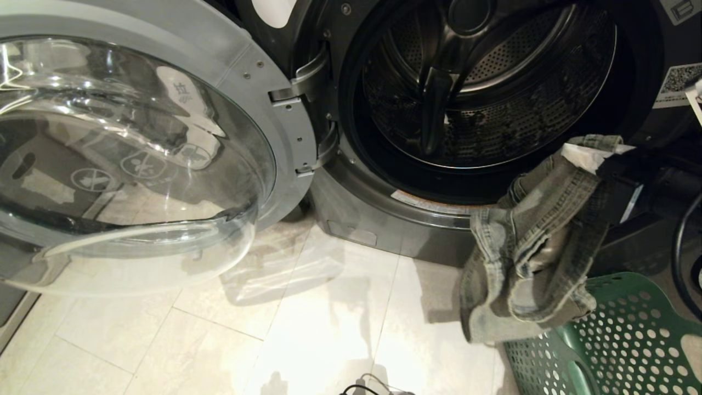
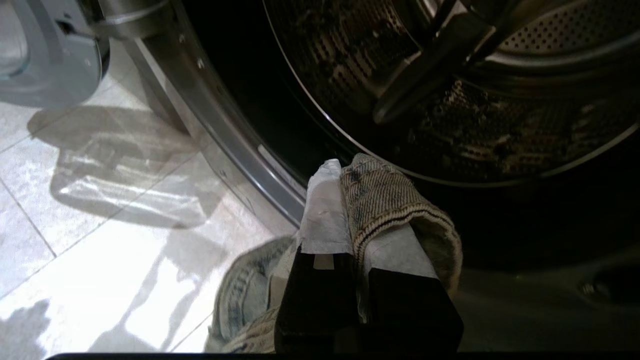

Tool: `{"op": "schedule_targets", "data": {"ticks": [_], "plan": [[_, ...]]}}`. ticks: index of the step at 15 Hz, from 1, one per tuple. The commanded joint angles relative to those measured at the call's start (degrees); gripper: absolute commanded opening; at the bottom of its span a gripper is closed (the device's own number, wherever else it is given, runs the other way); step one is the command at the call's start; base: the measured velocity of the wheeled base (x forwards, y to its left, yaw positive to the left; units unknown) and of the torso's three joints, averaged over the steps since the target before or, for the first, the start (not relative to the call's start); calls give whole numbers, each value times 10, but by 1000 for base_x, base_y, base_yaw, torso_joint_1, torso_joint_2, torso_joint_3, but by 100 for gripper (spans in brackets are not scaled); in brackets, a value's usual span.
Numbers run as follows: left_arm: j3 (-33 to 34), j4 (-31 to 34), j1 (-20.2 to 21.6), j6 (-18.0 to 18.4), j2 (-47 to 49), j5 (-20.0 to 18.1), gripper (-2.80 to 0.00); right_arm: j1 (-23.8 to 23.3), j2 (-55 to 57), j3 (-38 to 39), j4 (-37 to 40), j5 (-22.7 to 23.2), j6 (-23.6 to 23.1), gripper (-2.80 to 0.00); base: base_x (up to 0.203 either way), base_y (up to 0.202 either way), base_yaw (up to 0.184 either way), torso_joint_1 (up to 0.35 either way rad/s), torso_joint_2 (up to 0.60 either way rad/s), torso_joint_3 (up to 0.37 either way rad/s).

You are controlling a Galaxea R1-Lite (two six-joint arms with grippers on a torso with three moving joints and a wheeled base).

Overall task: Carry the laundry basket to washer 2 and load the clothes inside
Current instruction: Place the clothes into the washing machine

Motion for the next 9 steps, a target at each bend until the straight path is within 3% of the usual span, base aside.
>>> {"op": "schedule_targets", "data": {"ticks": [1,3,5,9], "plan": [[0,0,0,0,1,0,-280,33,43,-35,-9,-14,-7,-280,0,0,0,0,0,0],[-1,0,0,0,1,0,-280,49,61,-51,-16,-25,-50,-280,0,0,0,0,0,0],[0,0,1,0,1,0,-280,54,74,-51,-30,-25,-63,-280,0,0,0,0,0,0],[0,0,1,0,1,0,-280,54,145,-56,-162,-26,-108,-280,0,0,0,0,0,0]]}}
